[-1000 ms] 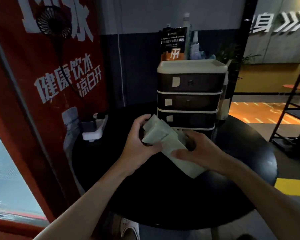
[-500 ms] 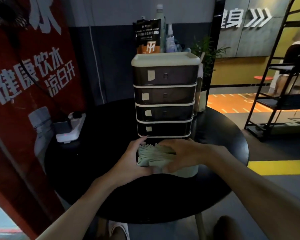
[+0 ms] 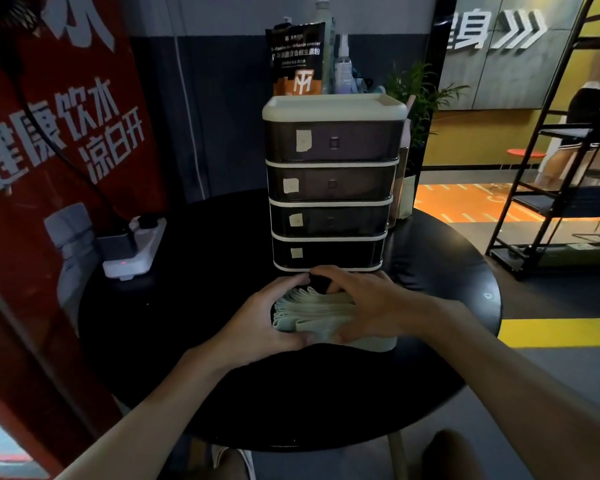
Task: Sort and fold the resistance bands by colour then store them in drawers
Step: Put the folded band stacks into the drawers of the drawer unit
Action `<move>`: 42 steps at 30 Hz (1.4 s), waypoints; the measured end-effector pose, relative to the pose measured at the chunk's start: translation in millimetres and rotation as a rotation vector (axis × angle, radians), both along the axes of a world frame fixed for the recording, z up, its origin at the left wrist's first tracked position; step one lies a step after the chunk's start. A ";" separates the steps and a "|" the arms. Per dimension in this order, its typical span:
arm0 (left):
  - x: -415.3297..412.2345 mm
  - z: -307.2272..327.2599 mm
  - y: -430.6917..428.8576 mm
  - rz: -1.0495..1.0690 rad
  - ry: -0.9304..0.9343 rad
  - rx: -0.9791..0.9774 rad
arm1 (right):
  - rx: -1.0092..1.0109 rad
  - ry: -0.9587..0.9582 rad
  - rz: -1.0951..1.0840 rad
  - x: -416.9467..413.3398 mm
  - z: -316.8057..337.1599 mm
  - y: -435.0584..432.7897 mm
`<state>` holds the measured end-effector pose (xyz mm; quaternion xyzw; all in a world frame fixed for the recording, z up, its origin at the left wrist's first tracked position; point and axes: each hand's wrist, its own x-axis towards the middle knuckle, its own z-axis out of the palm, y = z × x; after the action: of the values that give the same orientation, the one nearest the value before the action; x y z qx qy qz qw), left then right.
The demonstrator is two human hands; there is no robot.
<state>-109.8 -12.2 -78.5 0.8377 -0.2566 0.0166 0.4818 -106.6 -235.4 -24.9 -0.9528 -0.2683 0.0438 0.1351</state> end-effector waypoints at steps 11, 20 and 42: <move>3.2 -3.7 0.5 0.007 -0.033 -0.020 | 0.506 0.085 -0.196 -19.0 -43.5 -49.0; 1.4 -7.9 3.4 0.050 -0.042 0.010 | 0.644 0.073 -0.210 -17.0 -57.4 -36.3; -4.1 -5.6 3.6 0.072 -0.051 0.041 | 0.781 0.020 -0.223 -18.5 -55.3 -28.3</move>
<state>-113.9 -8.5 -84.1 0.8553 -0.2388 0.0501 0.4571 -125.2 -263.6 -80.2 -0.8527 -0.1584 -0.0669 0.4933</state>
